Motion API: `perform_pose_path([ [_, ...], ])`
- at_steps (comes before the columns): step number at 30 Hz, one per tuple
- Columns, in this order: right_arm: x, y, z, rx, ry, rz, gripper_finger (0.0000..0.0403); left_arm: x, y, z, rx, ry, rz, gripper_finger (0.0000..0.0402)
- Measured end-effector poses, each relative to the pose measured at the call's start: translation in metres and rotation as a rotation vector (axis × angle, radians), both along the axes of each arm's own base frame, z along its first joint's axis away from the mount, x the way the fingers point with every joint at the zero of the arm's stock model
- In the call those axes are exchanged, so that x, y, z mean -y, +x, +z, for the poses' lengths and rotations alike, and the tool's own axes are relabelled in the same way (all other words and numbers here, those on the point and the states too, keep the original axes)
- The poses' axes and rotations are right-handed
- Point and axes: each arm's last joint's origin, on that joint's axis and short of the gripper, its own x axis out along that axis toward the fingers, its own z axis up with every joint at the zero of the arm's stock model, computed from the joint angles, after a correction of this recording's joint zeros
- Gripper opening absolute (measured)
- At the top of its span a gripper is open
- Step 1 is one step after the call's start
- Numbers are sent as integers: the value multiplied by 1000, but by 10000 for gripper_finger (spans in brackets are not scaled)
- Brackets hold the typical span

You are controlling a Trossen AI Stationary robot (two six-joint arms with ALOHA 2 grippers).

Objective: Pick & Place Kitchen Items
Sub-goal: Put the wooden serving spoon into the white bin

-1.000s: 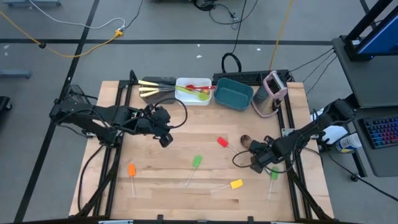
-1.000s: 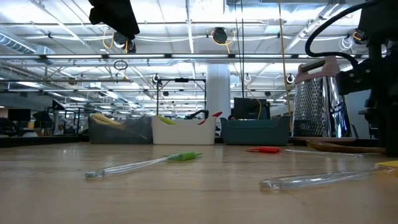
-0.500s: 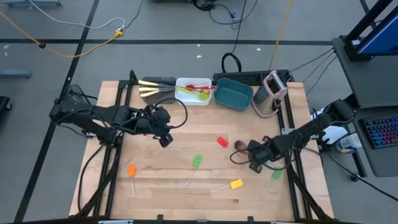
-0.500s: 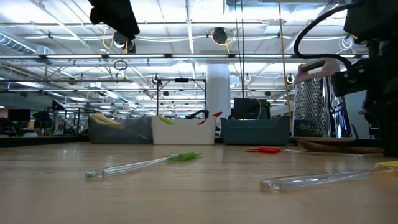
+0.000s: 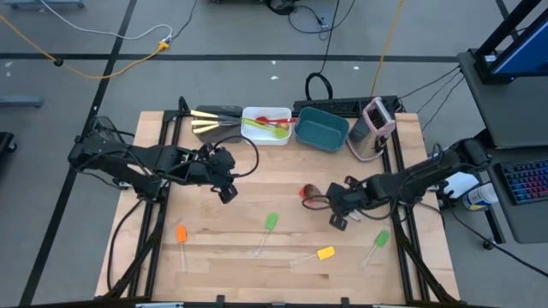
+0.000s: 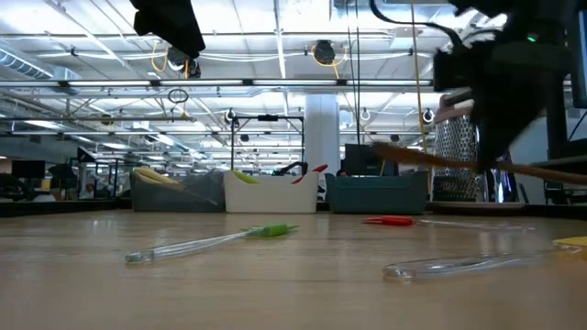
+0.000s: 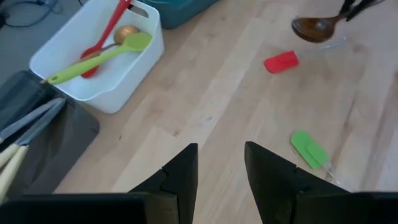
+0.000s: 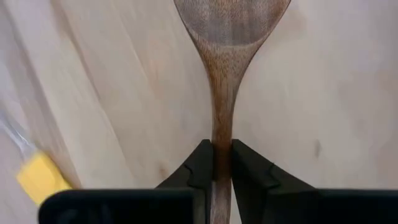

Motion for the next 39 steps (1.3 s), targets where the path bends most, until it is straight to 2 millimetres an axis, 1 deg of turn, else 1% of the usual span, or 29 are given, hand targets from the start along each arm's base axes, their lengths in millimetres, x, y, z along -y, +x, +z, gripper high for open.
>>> perform_pose_path([
  [8,21,31,49,182,-152,97,31,2,0,0,-9,-63,-41,136],
  [11,30,43,67,299,-294,114,33,2,0,0,-13,-55,-51,136],
  [14,39,56,86,427,-450,176,35,2,0,0,-16,-48,-59,136],
  [18,55,73,111,692,-644,245,35,2,-1,0,-25,-32,-80,136],
  [21,72,84,125,863,-762,303,36,2,-1,0,-31,-19,-97,136],
  [24,92,94,127,926,-781,352,35,2,-1,0,-32,-16,-100,136],
  [27,111,108,127,873,-768,352,32,1,-1,0,-33,-13,-102,136],
  [29,124,122,131,826,-788,354,32,1,-1,0,-35,-9,-105,136],
  [31,138,133,131,724,-776,353,32,0,-1,0,-38,-2,-111,136],
  [33,155,146,133,648,-778,314,33,-1,0,0,-38,3,-108,136],
  [36,184,157,124,490,-766,254,33,-3,0,0,-42,11,-100,136],
  [39,211,164,102,372,-759,227,33,-5,-1,0,-48,14,-97,136],
])
